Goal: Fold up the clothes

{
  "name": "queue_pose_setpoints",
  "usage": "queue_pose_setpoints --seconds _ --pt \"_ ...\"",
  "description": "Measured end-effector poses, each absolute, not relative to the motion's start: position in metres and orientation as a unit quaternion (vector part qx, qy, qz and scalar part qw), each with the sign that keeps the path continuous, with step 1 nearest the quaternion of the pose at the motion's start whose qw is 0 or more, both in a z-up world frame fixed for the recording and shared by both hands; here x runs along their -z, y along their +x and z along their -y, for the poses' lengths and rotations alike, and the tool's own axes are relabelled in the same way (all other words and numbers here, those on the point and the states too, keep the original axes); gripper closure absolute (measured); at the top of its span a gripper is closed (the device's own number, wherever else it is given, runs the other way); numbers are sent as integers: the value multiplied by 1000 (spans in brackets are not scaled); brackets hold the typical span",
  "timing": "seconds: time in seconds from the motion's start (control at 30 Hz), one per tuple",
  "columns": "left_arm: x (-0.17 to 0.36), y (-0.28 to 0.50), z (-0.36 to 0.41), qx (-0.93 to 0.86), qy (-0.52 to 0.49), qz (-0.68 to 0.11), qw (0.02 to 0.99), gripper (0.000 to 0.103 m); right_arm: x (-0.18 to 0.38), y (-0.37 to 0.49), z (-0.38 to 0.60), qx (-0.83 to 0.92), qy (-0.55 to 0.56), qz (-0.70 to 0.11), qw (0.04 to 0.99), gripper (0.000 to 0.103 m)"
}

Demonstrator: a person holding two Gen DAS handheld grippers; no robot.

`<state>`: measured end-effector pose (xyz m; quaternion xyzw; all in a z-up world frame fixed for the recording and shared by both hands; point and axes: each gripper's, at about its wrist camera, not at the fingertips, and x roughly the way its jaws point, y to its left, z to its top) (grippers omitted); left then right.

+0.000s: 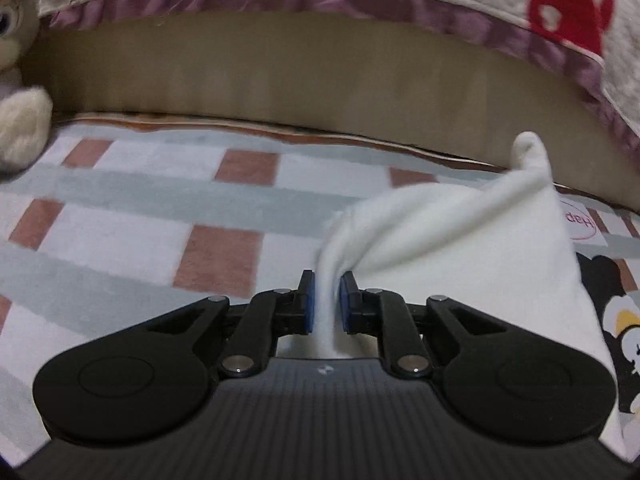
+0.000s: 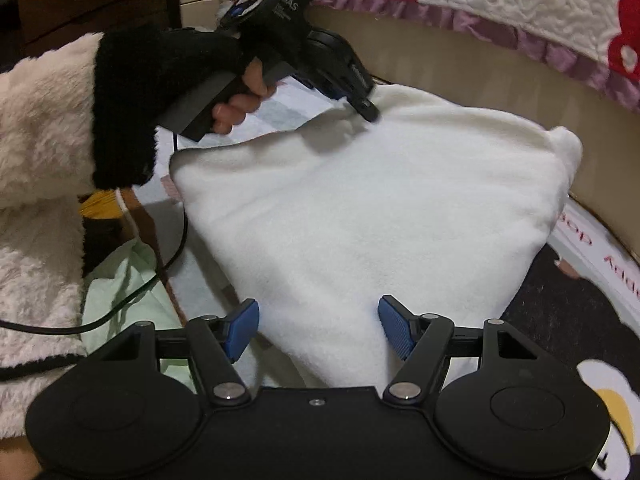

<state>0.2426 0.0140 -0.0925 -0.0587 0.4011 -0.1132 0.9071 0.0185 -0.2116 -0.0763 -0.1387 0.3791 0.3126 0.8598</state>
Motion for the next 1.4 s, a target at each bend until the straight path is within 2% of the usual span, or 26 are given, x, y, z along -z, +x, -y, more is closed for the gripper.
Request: queue_pose_setpoints --seconds 0.07,0.23,0.3,0.37,0.5,0.53,0.63,0.67,0.77,0.9,0.93,1.03,1.1,1.13,1.27,1.4 --pt "106 246 -13 111 -52 -412 903 90 77 20 208 -312 -141 -380 859 31" --pt "110 245 14 98 52 -395 912 90 77 20 201 -310 -143 -382 859 31" --pt "110 244 12 95 47 -396 912 90 70 23 206 -320 -131 -383 857 31" --pt "111 245 4 93 28 -400 911 87 57 32 220 -320 -104 -376 864 44" --pt "109 247 -7 92 1 -405 910 83 33 65 255 -268 -25 -358 894 42" --pt "108 245 -7 91 1 -408 908 81 38 74 261 -256 -1 -367 894 41" --pt "97 234 -6 92 10 -413 906 60 65 98 272 -240 63 -408 878 39" --pt "91 228 -6 97 12 -405 909 58 74 97 269 -240 63 -415 876 39" --pt "74 212 -4 131 5 -369 920 58 93 89 261 -233 59 -415 877 39" --pt "55 213 11 230 -40 -341 911 57 91 88 264 -236 78 -421 872 39" --pt "59 219 17 234 -31 -346 908 54 89 87 261 -240 63 -422 872 39" --pt "85 243 38 198 33 -379 903 55 80 88 256 -252 27 -430 867 39" --pt "103 258 52 174 76 -400 896 68 69 97 258 -263 22 -436 860 39" --pt "112 266 59 162 97 -410 892 68 63 102 260 -256 25 -434 864 40" --pt "116 259 64 142 138 -405 892 69 42 123 275 -218 47 -420 880 36" --pt "112 256 47 133 130 -409 893 68 61 141 301 -185 97 -443 872 35"
